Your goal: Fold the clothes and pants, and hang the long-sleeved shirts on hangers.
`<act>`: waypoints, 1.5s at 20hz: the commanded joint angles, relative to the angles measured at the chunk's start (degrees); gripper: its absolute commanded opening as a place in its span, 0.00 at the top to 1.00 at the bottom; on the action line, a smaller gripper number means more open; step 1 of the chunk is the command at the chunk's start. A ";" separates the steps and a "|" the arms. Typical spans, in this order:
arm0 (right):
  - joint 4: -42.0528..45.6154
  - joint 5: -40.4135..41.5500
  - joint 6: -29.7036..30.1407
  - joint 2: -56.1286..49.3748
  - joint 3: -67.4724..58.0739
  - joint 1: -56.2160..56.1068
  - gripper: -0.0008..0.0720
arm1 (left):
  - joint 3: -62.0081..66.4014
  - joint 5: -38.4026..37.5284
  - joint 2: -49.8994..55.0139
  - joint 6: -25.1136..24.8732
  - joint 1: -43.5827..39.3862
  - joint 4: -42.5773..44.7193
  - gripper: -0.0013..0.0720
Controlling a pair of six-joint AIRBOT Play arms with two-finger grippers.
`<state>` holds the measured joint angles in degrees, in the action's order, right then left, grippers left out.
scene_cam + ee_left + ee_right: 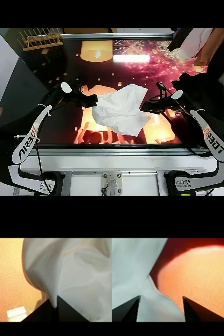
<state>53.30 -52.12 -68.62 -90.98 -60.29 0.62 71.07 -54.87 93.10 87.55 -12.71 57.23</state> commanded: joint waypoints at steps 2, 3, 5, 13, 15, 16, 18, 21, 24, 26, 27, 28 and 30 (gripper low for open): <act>1.03 -3.45 3.82 -1.18 0.07 -3.10 0.30 | -0.02 -0.11 -0.04 0.07 -0.02 0.22 0.97; 0.87 -3.43 3.96 -0.98 0.07 -3.50 0.60 | 0.07 -0.17 -0.07 0.13 0.02 0.17 0.97; 0.48 -3.91 3.21 0.50 -1.01 -3.61 0.97 | 2.86 -2.75 -0.39 0.35 0.61 0.24 0.97; 0.74 -16.87 2.64 30.95 -17.05 0.02 0.98 | 24.96 -12.24 -24.57 0.28 2.62 3.21 0.97; 1.09 -17.09 -0.22 38.27 -16.90 0.00 0.97 | 25.20 -14.40 -30.71 0.33 0.57 5.33 0.97; 1.25 -17.70 -2.14 40.87 -16.90 0.02 0.98 | 24.02 -14.67 -33.86 0.39 -0.98 6.38 0.97; 2.40 -19.69 -6.21 44.24 -16.87 0.00 0.98 | 19.76 -13.81 -38.95 1.60 -3.76 8.20 0.97; 3.72 -23.21 -9.51 44.74 -15.45 0.00 0.98 | 10.49 -12.11 -42.99 6.99 -7.34 15.26 0.97; 6.03 -21.62 -9.51 43.10 -9.27 0.00 0.97 | -0.48 -7.98 -42.16 9.25 -8.33 18.25 0.97; 9.46 -17.73 -9.49 40.94 -3.96 0.02 0.98 | -5.60 -5.09 -38.69 9.38 -8.31 18.21 0.80; 11.89 -15.04 -9.49 39.60 -1.77 0.02 0.97 | -7.04 -3.50 -36.33 9.40 -8.00 17.97 0.23; 13.81 -13.33 -9.51 38.21 -0.68 0.02 0.98 | -7.58 -2.54 -34.23 9.88 -7.15 17.73 0.02; 16.22 -12.98 -10.25 35.34 -0.52 0.02 0.97 | -7.63 -3.06 -30.27 10.51 -3.91 17.75 0.02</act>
<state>64.55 -68.10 -77.89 -52.42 -63.44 0.62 66.11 -59.72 58.19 96.64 -19.11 74.15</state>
